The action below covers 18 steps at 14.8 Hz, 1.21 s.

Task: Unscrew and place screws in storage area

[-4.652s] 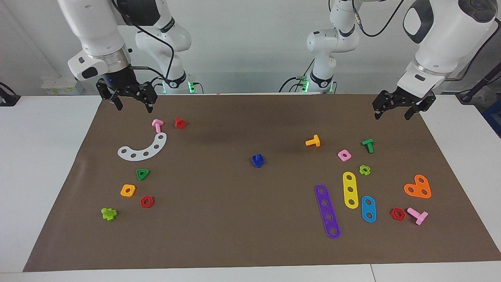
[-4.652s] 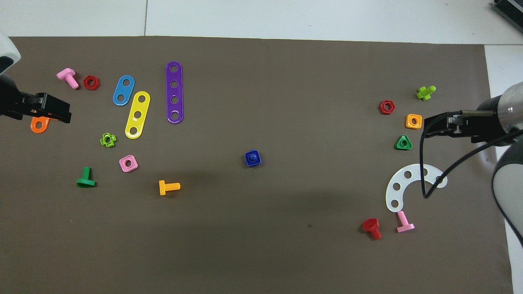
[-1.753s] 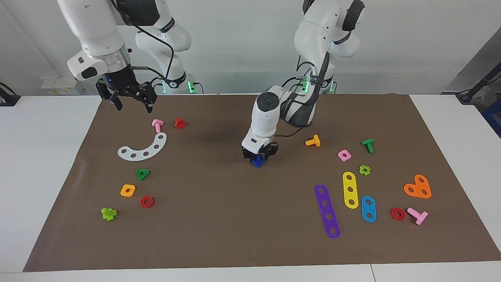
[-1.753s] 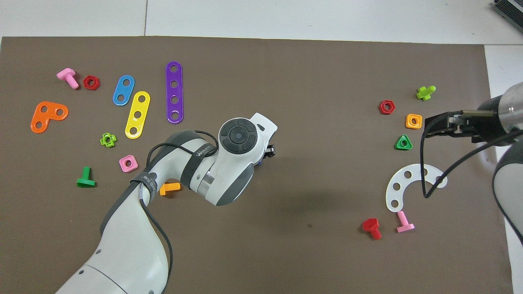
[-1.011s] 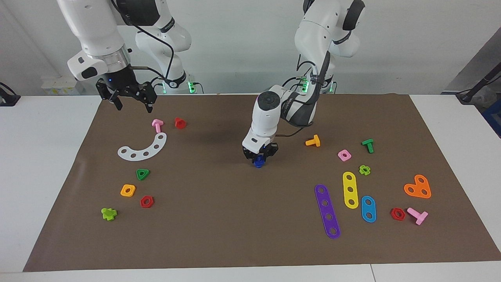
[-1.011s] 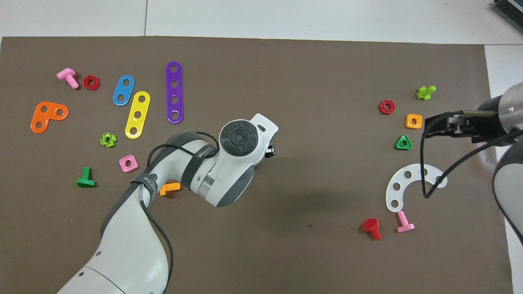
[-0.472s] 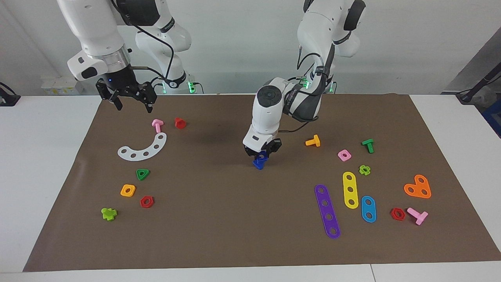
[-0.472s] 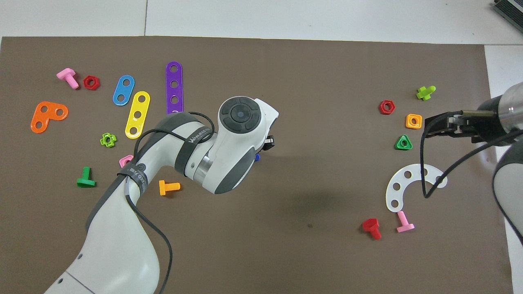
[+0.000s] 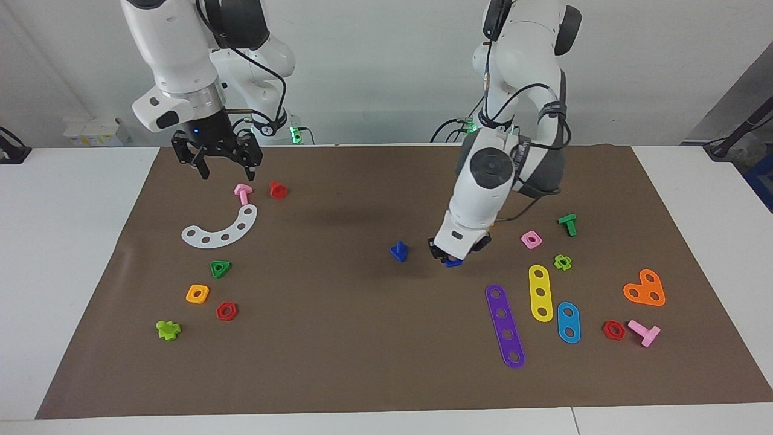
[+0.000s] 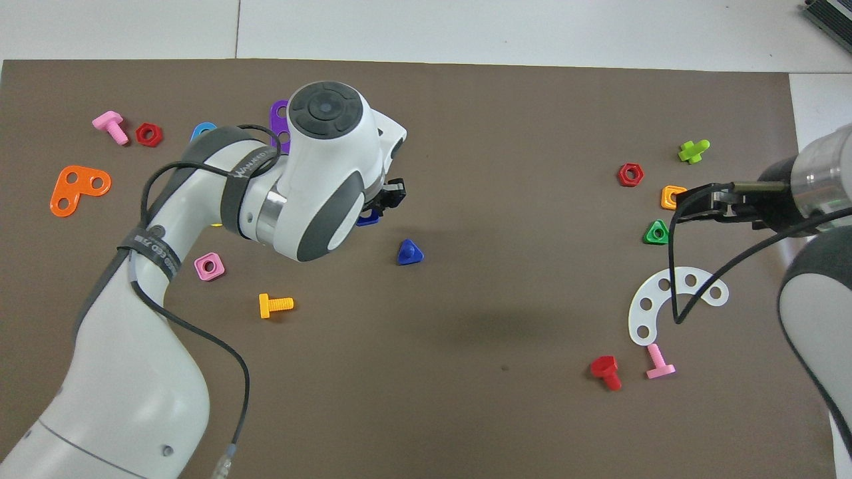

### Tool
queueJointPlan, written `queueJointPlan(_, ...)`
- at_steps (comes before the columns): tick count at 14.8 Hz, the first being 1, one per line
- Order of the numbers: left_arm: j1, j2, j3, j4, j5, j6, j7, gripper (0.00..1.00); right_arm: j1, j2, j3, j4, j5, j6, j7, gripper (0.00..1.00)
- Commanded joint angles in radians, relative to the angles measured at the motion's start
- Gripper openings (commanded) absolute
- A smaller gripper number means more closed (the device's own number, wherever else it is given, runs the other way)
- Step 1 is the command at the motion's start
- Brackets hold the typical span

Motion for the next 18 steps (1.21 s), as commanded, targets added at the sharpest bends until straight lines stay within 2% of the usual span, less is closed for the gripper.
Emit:
queueJointPlan(1, 0.089, 0.005, -0.005, -0.010, -0.023, -0.026, 0.214, 0.10, 0.077, -0.039, 0.001, -0.127, 0.004, 0.111, 0.088, 0.91)
queueJointPlan(4, 0.154, -0.050, -0.002, -0.160, -0.022, 0.041, 0.433, 0.09, 0.186, 0.038, 0.001, -0.129, 0.002, 0.198, 0.245, 0.91)
queueJointPlan(6, 0.159, -0.093, -0.001, -0.302, -0.015, 0.166, 0.449, 0.09, 0.243, 0.093, 0.000, -0.129, 0.002, 0.269, 0.311, 0.91)
queueJointPlan(8, 0.157, -0.123, -0.001, -0.410, -0.015, 0.271, 0.449, 0.15, 0.306, 0.160, 0.000, -0.127, -0.015, 0.333, 0.395, 0.91)
queueJointPlan(9, 0.157, -0.127, 0.001, -0.429, -0.012, 0.279, 0.449, 0.22, 0.332, 0.188, 0.000, -0.127, -0.016, 0.371, 0.433, 0.91)
queueJointPlan(10, 0.157, -0.130, 0.001, -0.430, -0.009, 0.271, 0.449, 0.46, 0.348, 0.213, 0.001, -0.127, -0.016, 0.399, 0.455, 0.91)
queueJointPlan(11, 0.156, -0.132, 0.001, -0.429, 0.006, 0.267, 0.451, 0.89, 0.366, 0.236, 0.001, -0.127, -0.016, 0.421, 0.461, 0.91)
queueJointPlan(12, 0.156, -0.130, 0.001, -0.423, 0.026, 0.259, 0.452, 1.00, 0.387, 0.257, 0.000, -0.127, -0.018, 0.445, 0.461, 0.91)
queueJointPlan(16, 0.159, -0.117, -0.001, -0.305, 0.032, 0.121, 0.455, 1.00, 0.426, 0.331, 0.000, -0.117, -0.051, 0.546, 0.498, 0.91)
queueJointPlan(18, 0.166, -0.127, 0.002, -0.292, 0.034, 0.081, 0.464, 1.00, 0.460, 0.387, -0.002, -0.066, -0.055, 0.547, 0.510, 0.90)
